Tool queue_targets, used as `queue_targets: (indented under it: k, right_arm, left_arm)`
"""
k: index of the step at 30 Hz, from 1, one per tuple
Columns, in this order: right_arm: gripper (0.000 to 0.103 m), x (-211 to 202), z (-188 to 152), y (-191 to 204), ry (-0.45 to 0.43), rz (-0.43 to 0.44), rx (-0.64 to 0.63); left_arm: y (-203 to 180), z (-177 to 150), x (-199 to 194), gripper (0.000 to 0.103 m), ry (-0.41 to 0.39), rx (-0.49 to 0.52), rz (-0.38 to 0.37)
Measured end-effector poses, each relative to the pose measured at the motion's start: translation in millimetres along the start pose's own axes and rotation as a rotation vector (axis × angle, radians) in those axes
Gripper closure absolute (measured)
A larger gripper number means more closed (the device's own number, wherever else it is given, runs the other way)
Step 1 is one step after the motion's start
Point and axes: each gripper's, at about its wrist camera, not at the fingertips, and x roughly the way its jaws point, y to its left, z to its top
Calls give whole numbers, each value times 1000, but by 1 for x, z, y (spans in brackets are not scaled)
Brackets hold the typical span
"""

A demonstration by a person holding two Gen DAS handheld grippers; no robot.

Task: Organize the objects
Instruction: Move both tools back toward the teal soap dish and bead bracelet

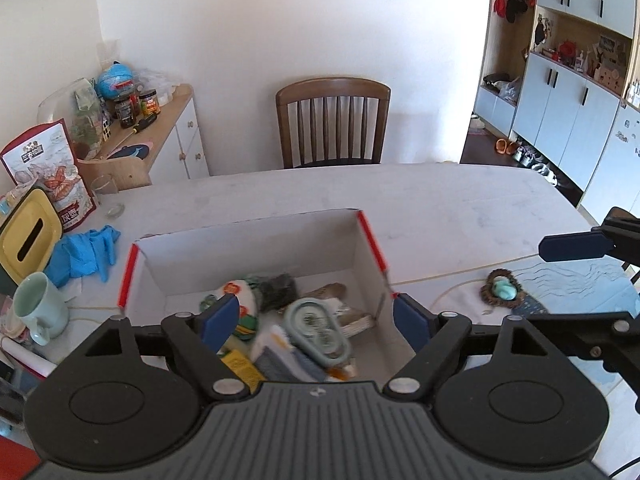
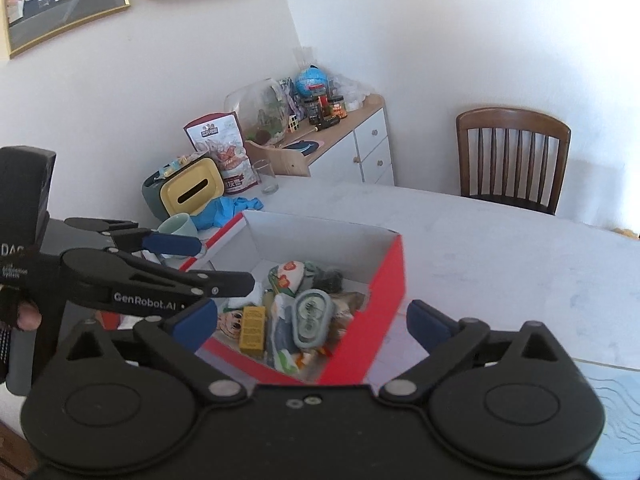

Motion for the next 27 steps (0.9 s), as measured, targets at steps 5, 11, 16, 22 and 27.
queue_targets:
  k: [5, 11, 16, 22, 27]
  right_arm:
    - [2, -22, -12, -24, -10, -23, -6]
    - [2, -45, -28, -63, -4, -72, 21]
    - [2, -62, -46, -100, 15, -129, 52]
    - [2, -74, -63, -142, 32, -194, 85]
    - [3, -73, -73, -173, 52, -228, 108]
  left_arm:
    - [-27, 0, 2, 9, -2, -9, -20]
    - [-63, -1, 10, 3, 4, -20, -76]
    - [-92, -5, 22, 1, -5, -20, -104]
    - [-124, -9, 41, 0, -3, -24, -129]
    - [-152, -15, 61, 0, 24, 15, -153]
